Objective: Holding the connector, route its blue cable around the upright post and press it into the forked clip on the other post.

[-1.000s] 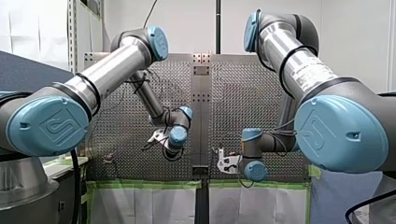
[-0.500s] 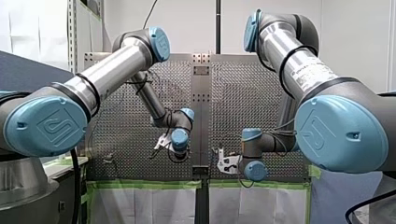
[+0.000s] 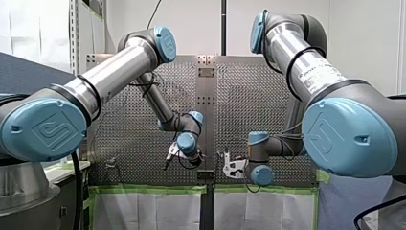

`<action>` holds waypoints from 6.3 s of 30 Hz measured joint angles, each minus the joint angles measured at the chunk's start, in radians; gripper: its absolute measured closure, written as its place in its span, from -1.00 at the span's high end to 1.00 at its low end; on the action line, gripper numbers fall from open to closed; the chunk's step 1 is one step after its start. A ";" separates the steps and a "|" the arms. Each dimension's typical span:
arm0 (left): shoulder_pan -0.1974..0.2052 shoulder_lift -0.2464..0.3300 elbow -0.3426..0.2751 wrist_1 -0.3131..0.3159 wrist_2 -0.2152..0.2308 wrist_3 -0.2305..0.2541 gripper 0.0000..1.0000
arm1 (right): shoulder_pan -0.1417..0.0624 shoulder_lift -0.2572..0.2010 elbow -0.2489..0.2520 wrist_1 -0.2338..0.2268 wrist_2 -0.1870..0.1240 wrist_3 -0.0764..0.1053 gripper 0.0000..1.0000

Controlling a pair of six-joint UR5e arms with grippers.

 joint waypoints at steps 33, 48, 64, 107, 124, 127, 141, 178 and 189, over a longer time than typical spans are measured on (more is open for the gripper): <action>-0.031 0.000 -0.061 0.178 0.062 -0.310 1.00 | -0.004 0.000 -0.001 0.006 -0.004 -0.005 -1.00; -0.043 0.000 -0.067 0.237 -0.061 -0.241 1.00 | -0.005 0.000 -0.001 0.009 -0.006 -0.004 -1.00; -0.056 0.000 -0.070 0.278 -0.074 -0.210 1.00 | -0.005 0.000 0.000 0.015 -0.006 -0.005 -1.00; -0.077 0.000 -0.107 0.399 -0.017 -0.188 -1.00 | -0.017 0.000 -0.003 0.012 -0.003 -0.013 -1.00; -0.081 -0.003 -0.107 0.408 -0.038 -0.176 -1.00 | -0.037 0.001 -0.015 0.005 -0.006 -0.003 -1.00; -0.082 -0.003 -0.106 0.410 -0.035 -0.176 -1.00 | -0.042 0.001 -0.021 0.006 -0.006 -0.001 -1.00; -0.083 -0.005 -0.100 0.411 -0.018 -0.183 -1.00 | -0.053 0.004 -0.034 0.010 -0.006 0.001 -1.00; -0.070 -0.005 -0.069 0.389 0.034 -0.255 -1.00 | -0.088 0.051 -0.091 0.078 -0.009 0.007 -1.00; -0.066 -0.005 -0.068 0.352 0.038 -0.260 -1.00 | -0.091 0.051 -0.101 0.095 -0.014 0.004 -1.00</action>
